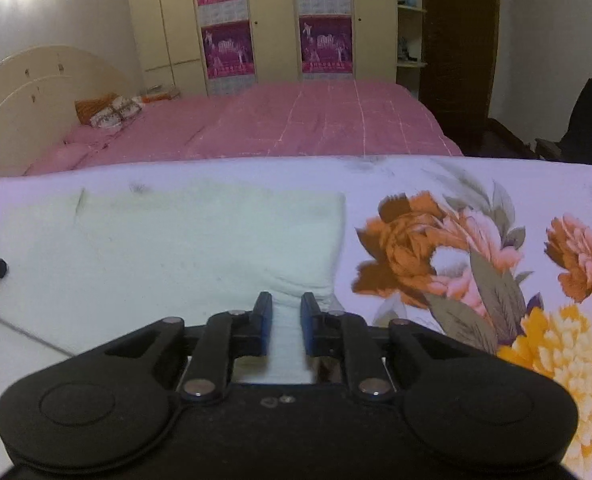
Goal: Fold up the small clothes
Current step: 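Open the right tool and move both tools toward the sweater hem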
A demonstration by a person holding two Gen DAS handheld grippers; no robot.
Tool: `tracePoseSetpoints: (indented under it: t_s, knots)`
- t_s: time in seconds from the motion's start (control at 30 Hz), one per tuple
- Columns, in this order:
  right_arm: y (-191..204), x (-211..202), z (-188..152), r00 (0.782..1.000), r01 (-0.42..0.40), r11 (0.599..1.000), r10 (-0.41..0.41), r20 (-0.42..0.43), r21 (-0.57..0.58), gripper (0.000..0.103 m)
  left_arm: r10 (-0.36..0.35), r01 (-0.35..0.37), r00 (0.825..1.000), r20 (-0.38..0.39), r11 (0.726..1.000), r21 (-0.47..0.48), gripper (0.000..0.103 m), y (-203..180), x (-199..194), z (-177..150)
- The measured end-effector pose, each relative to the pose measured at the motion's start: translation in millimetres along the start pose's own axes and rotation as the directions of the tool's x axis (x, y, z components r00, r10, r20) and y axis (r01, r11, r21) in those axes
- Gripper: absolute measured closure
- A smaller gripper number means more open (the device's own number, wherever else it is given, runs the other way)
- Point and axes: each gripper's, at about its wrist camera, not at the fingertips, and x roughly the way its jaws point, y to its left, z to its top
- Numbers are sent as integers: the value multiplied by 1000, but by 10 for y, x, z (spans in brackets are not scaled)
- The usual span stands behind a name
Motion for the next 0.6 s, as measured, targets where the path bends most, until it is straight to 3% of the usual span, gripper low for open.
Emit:
tracePoseSetpoints:
  t_s: [0.1,0.17,0.3,0.4,0.5,0.6]
  knots:
    - [-59,-116,37,999,2,1000,-2,37,4,81,24,-24,999,41,1000,10,25,40,0,150]
    - [-115,-145,72,997,-22,1000,21,74,17,81,35,-35,999,32,999,-5,25,109,124,263]
    - [-87,-21,99,995,-73,997,73,65,-1,82,42,-42,999,-4,999,7,25,176,402,387]
    - [-35,115,29,998,-51,997,53,36,-66,84,40,-41,999,-33,999,-31,7,299,548,396]
    - [-50,98,24,998,-51,997,54,45,-63,84,29,-32,999,-38,995,-93,5,415,547,363]
    - [-21,73,33,998,-44,996,47,43,-71,83,69,-67,997,20,994,-92,6,380,341,310]
